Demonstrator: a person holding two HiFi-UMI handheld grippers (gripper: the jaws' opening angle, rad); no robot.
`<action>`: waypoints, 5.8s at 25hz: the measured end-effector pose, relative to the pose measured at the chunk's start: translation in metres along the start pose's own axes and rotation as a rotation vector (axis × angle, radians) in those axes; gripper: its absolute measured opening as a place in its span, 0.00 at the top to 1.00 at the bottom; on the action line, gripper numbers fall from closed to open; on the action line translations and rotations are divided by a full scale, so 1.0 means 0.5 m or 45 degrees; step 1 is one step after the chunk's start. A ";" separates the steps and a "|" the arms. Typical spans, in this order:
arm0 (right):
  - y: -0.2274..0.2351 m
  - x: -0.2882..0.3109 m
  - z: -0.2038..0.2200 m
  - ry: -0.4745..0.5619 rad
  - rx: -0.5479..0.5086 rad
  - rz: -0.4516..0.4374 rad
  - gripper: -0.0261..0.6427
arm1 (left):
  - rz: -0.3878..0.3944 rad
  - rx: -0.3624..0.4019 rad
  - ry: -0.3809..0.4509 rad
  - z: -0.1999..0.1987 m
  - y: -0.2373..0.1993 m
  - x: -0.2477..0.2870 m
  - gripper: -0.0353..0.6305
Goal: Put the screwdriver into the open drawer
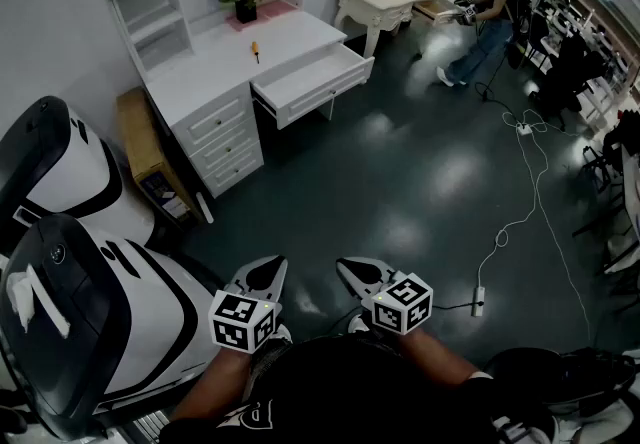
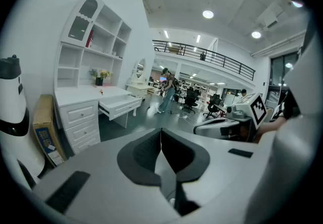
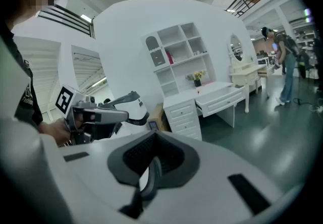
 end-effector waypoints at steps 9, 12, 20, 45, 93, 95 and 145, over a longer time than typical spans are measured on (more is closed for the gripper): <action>-0.010 0.011 -0.007 0.013 -0.015 -0.015 0.95 | -0.017 0.007 0.008 -0.004 -0.012 -0.010 0.92; -0.012 0.016 -0.006 0.013 -0.019 -0.014 0.95 | -0.005 -0.016 0.018 -0.004 -0.018 -0.012 0.92; -0.031 0.030 -0.018 0.036 0.001 -0.015 0.95 | 0.024 -0.082 0.043 -0.011 -0.049 -0.024 0.92; -0.187 0.098 0.007 0.024 0.006 0.170 0.95 | 0.123 -0.075 -0.016 0.043 -0.155 -0.156 0.92; 0.226 0.315 -0.243 0.141 0.055 0.054 0.95 | 0.019 -0.085 -0.022 -0.195 -0.284 0.237 0.92; 0.243 0.317 -0.253 0.145 0.045 0.046 0.95 | 0.008 -0.075 -0.018 -0.206 -0.284 0.255 0.92; 0.415 0.555 -0.379 0.060 0.062 0.033 0.95 | -0.070 -0.091 -0.042 -0.351 -0.524 0.440 0.92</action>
Point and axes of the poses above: the fingertips, and each gripper's own axes: x forward along the fingers, y to its right, z out of its underside, the point moved 4 cm from there along -x, backward along the fingers, and after that the axes turned 11 degrees about z, right-handed, at the moved point
